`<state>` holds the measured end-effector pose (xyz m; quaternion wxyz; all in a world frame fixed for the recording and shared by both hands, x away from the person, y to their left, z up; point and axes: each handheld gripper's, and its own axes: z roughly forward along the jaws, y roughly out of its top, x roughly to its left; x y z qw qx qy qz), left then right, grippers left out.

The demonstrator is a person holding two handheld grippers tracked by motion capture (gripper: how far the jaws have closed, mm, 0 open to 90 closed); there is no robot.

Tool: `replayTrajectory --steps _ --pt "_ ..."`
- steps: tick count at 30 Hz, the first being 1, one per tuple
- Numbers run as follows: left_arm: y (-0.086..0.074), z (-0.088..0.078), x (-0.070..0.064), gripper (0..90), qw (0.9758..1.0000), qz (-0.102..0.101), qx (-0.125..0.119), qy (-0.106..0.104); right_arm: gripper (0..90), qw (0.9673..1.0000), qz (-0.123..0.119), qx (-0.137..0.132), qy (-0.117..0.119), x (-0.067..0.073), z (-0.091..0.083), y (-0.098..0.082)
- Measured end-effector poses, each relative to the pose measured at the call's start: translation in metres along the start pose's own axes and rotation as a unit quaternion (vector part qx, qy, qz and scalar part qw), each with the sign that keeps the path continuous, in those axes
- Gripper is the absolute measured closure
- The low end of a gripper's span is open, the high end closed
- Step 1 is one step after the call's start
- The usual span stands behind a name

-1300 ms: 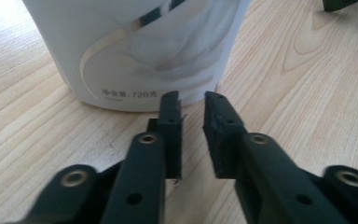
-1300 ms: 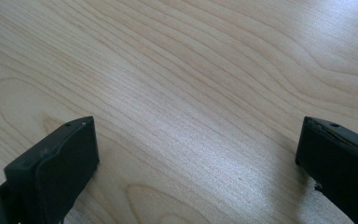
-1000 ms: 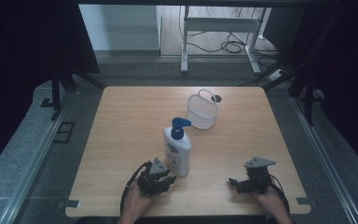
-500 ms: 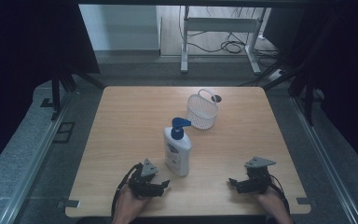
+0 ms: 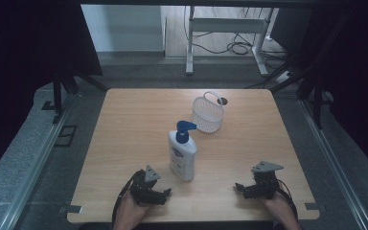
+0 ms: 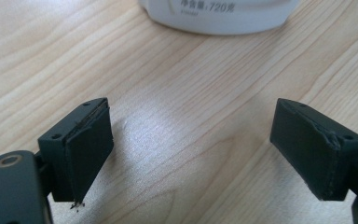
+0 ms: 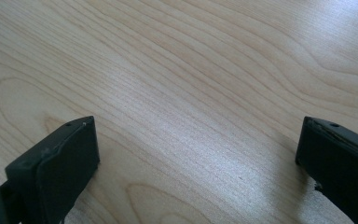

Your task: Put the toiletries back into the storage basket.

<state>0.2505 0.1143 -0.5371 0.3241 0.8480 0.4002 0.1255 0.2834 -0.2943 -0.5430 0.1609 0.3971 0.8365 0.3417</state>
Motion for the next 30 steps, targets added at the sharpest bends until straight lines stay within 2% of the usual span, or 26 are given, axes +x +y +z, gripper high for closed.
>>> replayTrajectory --steps 4,12,18,23,30 --pt "-0.001 0.001 0.001 12.0 1.0 0.005 -0.003 0.005 0.0 1.0 0.002 0.0 0.0 0.0 0.0 0.0" --pt "-0.008 0.002 0.004 11.3 0.9996 0.013 -0.025 0.0 0.0 0.9999 -0.001 -0.003 -0.01 -0.001 -0.004 0.0" --pt "-0.008 0.002 0.004 11.6 0.9996 0.013 -0.026 -0.001 0.0 0.9999 -0.009 -0.006 -0.005 0.0 -0.008 0.002" --pt "-0.008 0.001 0.004 11.7 0.9996 0.013 -0.025 0.0 0.0 0.9997 -0.015 -0.021 0.006 0.003 -0.012 0.006" --pt "-0.008 0.001 0.003 11.7 0.9996 0.012 -0.025 0.0 0.0 0.9993 -0.032 -0.018 0.013 0.009 -0.012 0.009"
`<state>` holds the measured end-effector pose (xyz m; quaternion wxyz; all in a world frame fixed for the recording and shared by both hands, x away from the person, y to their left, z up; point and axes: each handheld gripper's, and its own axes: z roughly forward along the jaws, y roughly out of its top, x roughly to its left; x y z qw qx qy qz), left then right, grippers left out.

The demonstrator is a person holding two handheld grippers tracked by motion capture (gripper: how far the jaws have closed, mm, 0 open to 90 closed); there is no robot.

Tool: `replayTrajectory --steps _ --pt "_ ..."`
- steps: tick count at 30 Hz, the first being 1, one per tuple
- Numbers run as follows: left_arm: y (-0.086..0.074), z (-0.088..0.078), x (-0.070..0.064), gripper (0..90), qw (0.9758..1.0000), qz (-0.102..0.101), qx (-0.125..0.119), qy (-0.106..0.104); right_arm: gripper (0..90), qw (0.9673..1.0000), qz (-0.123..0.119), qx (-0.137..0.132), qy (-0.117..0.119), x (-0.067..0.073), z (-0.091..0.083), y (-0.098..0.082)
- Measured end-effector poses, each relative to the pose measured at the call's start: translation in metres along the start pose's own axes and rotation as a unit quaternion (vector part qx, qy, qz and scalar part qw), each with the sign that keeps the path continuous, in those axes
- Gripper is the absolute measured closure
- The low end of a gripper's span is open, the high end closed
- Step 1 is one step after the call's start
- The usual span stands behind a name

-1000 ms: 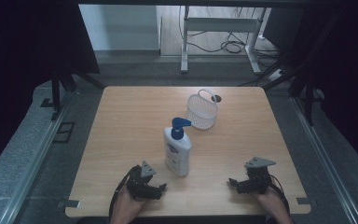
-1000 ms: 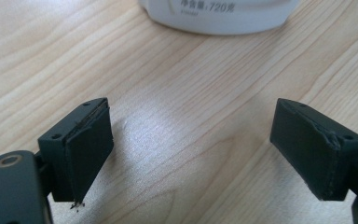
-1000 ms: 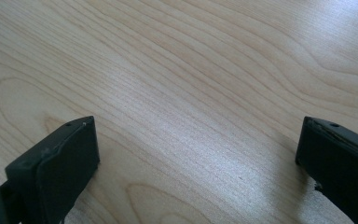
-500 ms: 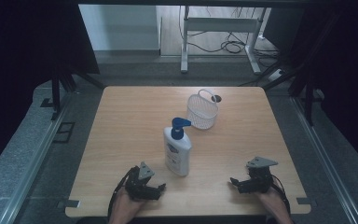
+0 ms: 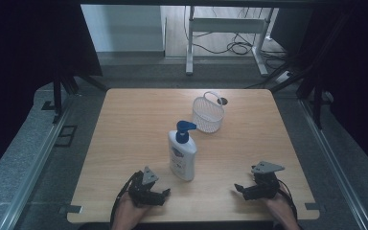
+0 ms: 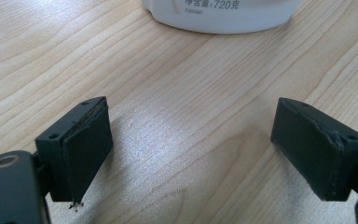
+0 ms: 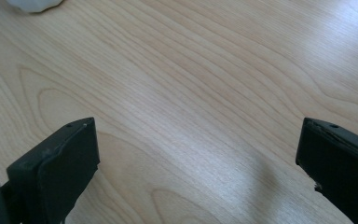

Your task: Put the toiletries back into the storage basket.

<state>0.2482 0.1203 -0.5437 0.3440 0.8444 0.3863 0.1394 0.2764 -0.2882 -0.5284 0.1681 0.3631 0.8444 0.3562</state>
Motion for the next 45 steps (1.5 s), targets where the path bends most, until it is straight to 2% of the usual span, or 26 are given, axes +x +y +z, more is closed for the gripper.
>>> replayTrajectory --steps 13,18,30,33,45 --pt "0.0 0.0 0.0 11.8 1.0 -0.001 0.0 0.0 0.0 0.9996 -0.025 -0.01 0.013 0.012 -0.005 0.011" --pt "0.0 0.0 0.0 11.8 1.0 -0.001 0.0 0.001 0.0 0.9992 -0.031 -0.022 0.013 0.016 -0.008 0.018" --pt "0.0 0.0 0.0 11.9 1.0 0.0 0.0 0.002 0.0 0.9977 -0.028 -0.04 0.047 0.026 -0.007 0.035" --pt "0.0 0.0 0.0 11.9 1.0 -0.001 0.0 0.002 0.0 0.9965 -0.024 -0.044 0.067 0.031 -0.005 0.041" --pt "0.0 0.0 0.0 12.0 1.0 0.0 0.001 0.003 0.0 0.995 -0.032 -0.05 0.081 0.042 0.003 0.056"
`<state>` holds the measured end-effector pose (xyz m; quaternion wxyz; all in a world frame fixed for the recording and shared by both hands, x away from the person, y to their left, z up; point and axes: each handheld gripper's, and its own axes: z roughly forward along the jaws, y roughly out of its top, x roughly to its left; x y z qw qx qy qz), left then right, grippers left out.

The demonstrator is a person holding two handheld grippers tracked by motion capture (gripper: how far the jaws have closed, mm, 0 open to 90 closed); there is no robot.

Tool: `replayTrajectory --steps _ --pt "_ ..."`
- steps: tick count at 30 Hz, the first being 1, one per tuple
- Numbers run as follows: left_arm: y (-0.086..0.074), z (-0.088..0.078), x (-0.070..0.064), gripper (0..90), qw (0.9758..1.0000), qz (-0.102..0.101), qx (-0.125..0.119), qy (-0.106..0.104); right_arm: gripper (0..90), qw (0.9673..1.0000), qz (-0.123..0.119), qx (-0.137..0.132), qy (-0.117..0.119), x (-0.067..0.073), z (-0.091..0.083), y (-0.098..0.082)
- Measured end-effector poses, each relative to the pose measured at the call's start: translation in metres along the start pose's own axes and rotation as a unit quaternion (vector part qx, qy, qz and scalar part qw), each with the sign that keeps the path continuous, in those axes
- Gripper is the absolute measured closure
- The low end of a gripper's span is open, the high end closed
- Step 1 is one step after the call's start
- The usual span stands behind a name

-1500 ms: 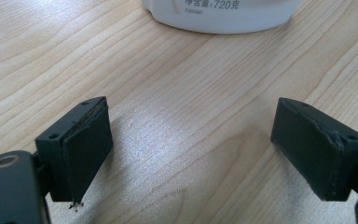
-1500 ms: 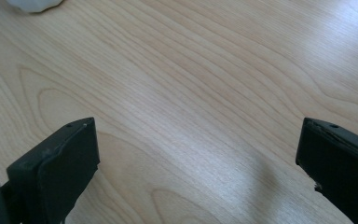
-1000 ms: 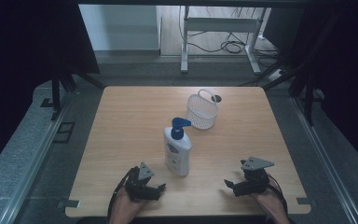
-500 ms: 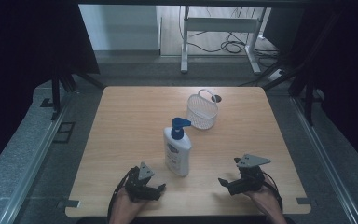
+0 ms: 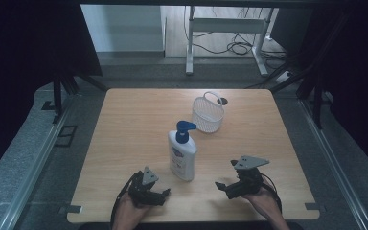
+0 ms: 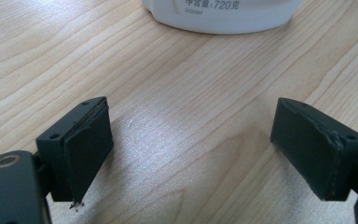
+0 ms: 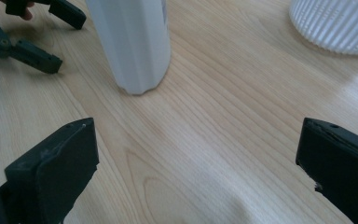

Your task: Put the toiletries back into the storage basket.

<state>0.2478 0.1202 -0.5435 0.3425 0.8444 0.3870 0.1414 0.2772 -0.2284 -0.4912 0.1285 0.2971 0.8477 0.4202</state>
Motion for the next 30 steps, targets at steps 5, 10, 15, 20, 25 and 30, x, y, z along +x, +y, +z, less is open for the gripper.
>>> replayTrajectory --steps 5,10,15,20,25,30 --pt "0.0 0.0 0.0 12.0 1.0 0.0 0.0 0.0 0.0 1.0 0.001 -0.003 0.007 0.002 0.004 0.006" --pt "0.0 0.0 0.0 12.0 1.0 0.0 0.0 0.0 0.0 0.9999 0.001 -0.005 0.013 0.005 0.008 0.012" --pt "0.0 0.0 0.0 11.9 1.0 -0.001 0.0 0.001 0.0 0.9997 0.006 -0.007 0.021 0.008 0.011 0.019" --pt "0.0 0.0 0.0 11.9 1.0 0.0 0.001 0.001 0.8 0.9996 0.004 -0.01 0.025 0.012 0.016 0.028" --pt "0.0 0.0 0.0 11.9 1.0 -0.001 0.0 0.002 2.2 0.9994 0.002 -0.013 0.032 0.017 0.02 0.036" --pt "0.0 0.0 -0.001 11.9 1.0 -0.001 0.0 0.003 3.2 0.999 0.002 -0.016 0.043 0.021 0.025 0.045"
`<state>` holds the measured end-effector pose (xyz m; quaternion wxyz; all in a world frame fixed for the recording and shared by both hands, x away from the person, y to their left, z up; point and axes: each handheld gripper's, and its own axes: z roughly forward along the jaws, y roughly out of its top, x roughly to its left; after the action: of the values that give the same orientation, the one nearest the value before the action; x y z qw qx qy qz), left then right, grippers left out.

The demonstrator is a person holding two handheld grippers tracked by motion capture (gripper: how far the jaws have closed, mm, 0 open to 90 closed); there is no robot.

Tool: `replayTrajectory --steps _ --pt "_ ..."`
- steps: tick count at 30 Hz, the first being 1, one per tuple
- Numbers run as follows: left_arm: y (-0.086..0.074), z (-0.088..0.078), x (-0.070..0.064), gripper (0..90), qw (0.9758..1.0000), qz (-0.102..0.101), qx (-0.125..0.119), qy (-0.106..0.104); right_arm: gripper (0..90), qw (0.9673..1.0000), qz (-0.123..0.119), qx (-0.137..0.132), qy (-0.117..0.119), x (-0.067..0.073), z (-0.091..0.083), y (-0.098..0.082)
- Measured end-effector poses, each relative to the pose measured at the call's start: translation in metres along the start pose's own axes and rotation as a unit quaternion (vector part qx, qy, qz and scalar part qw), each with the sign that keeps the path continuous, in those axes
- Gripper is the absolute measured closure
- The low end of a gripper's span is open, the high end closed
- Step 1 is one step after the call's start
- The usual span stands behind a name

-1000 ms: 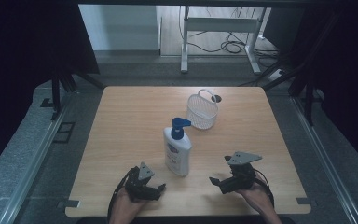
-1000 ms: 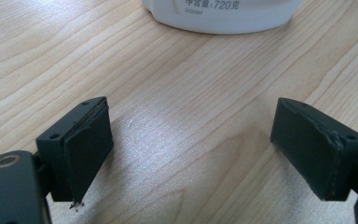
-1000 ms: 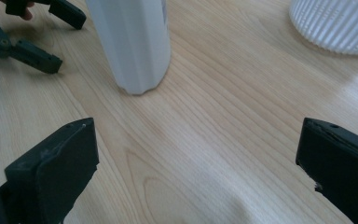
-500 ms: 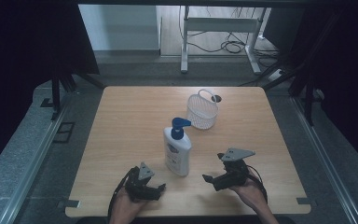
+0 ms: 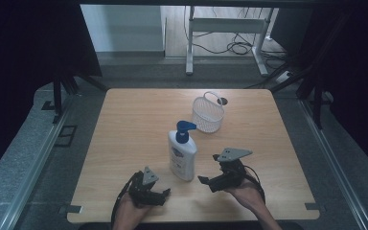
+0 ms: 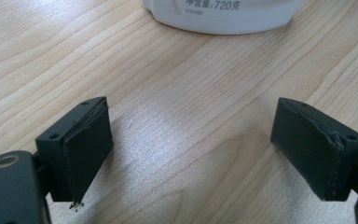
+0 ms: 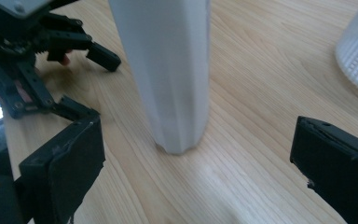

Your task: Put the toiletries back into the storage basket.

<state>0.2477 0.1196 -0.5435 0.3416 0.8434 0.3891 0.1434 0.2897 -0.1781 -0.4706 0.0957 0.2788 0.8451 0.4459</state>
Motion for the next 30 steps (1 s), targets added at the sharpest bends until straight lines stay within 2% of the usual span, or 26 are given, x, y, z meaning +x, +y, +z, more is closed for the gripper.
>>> replayTrajectory --steps 16,30 --pt "0.0 0.0 0.0 11.7 1.0 -0.001 0.001 0.001 10.6 0.9999 -0.006 -0.009 0.002 0.007 0.014 0.028" --pt "0.001 0.001 -0.001 11.7 1.0 0.0 0.001 0.0 12.7 0.9998 -0.014 -0.015 0.0 0.014 0.028 0.048"
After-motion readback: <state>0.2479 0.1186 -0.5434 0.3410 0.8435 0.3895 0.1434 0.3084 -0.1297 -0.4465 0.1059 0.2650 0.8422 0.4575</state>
